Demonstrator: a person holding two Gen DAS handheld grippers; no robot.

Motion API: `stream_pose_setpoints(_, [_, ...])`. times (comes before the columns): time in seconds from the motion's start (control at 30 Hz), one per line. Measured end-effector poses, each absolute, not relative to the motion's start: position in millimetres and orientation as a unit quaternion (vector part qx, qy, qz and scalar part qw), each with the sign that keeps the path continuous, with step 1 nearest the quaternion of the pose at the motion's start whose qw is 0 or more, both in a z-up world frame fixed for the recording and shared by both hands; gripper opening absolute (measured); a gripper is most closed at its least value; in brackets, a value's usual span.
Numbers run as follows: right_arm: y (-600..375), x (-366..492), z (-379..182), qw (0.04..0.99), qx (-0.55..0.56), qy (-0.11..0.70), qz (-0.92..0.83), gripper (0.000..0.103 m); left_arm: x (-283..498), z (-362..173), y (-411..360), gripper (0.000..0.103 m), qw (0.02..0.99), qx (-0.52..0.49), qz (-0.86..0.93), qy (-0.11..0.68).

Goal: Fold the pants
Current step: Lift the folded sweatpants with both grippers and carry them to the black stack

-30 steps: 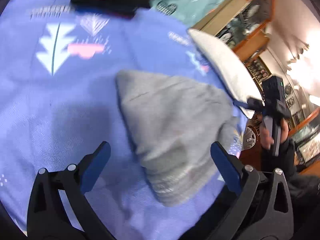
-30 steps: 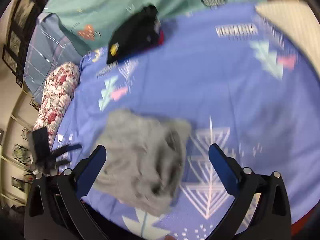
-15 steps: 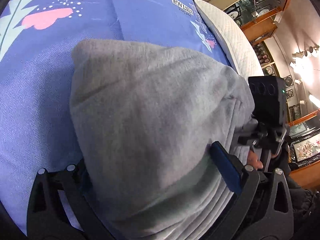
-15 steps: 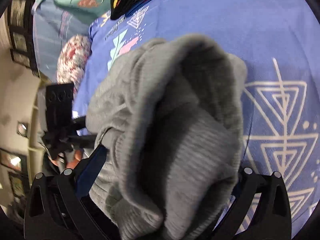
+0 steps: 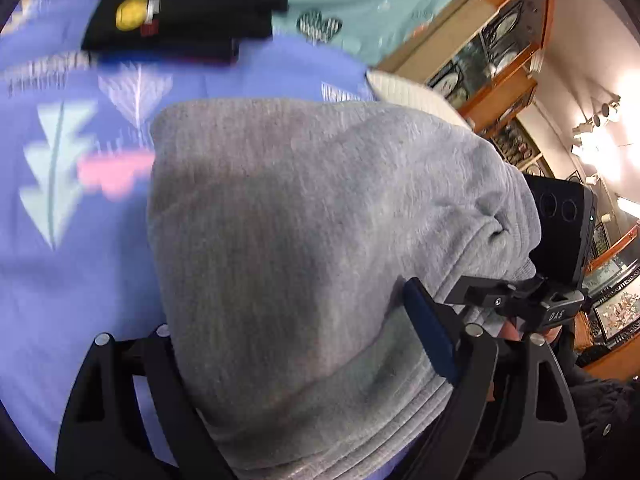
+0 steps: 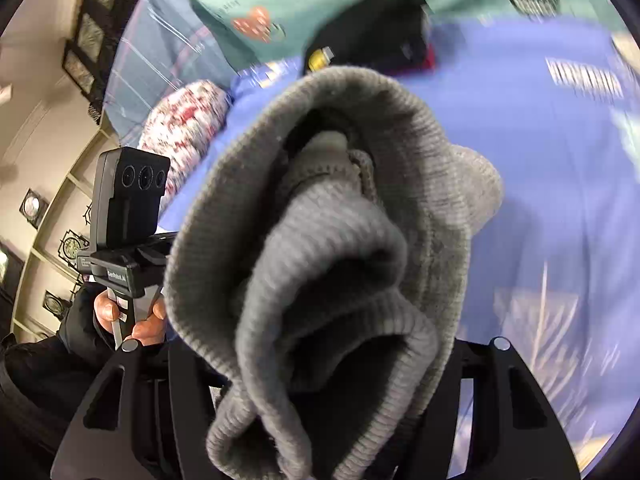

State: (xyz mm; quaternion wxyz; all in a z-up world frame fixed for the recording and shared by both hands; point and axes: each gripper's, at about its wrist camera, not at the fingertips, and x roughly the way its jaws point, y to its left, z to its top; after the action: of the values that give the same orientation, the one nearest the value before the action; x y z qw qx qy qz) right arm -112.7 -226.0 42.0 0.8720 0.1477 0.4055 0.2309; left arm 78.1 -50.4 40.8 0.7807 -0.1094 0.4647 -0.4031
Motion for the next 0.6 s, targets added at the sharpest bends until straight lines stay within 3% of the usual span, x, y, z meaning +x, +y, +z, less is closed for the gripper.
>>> stream_pose_setpoints(0.27, [-199,45,189,0.928,0.083,0.294,0.212,0.061,231,191,-23,0.088,0.862,-0.12,-0.357,0.339])
stream_pose_setpoints(0.33, [-201,98,211,0.937,0.09,0.275,0.197,0.065,284,207,-24,0.096,0.87,-0.135,-0.347,0.322])
stream_pose_setpoints(0.4, [-205,145,220,0.947,0.091,0.261,0.165,0.075,336,200,-29,0.101,0.875,-0.144,-0.332,0.323])
stream_pose_setpoints(0.5, [-214,220,199,0.958,0.096,0.254,0.093,0.098,412,144,-31,0.101,0.876,-0.157,-0.266,0.371])
stream_pose_setpoints(0.57, [-218,275,150,0.948,0.077,0.308,0.019,0.099,447,84,-23,0.098,0.86,-0.176,-0.194,0.438])
stream_pose_setpoints(0.6, [-221,296,124,0.936,0.063,0.346,-0.015,0.094,453,63,-16,0.099,0.847,-0.2,-0.188,0.455])
